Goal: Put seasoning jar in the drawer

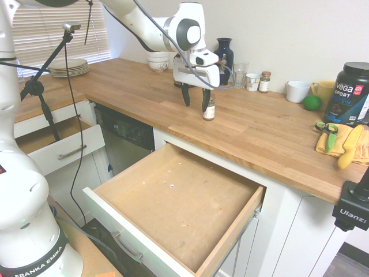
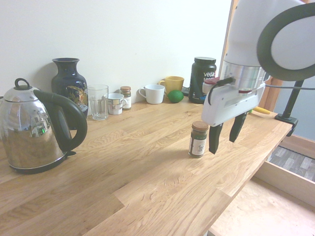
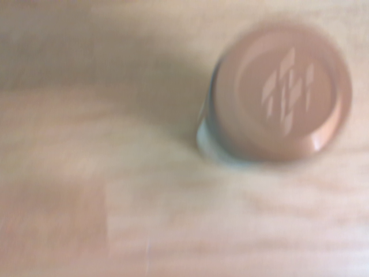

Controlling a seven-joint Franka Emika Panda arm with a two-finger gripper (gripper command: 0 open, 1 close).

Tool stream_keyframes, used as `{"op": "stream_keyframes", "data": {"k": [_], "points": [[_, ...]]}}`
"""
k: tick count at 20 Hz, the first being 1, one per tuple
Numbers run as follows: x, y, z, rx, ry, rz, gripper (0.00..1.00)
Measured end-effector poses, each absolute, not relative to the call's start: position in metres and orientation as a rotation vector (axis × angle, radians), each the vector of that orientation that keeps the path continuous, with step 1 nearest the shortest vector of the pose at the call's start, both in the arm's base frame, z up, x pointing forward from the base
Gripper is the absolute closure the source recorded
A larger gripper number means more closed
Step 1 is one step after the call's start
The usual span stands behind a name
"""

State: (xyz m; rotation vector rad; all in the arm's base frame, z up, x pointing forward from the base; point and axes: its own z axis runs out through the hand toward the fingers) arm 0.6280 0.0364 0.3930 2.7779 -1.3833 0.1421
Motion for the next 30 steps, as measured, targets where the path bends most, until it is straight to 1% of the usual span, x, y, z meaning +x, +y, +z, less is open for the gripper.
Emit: {"op": "stream_keyframes", "data": {"k": [7,16,17,30], "points": [[0.673,0.021,0.380,2.742,-1.424,0.123,0.00],[0.702,0.017,0.356,2.728,-1.439,0.076,0.00],[0.703,0.018,0.355,2.729,-1.439,0.075,1.00],[0.706,0.013,0.345,2.727,-1.445,0.056,1.00]]}}
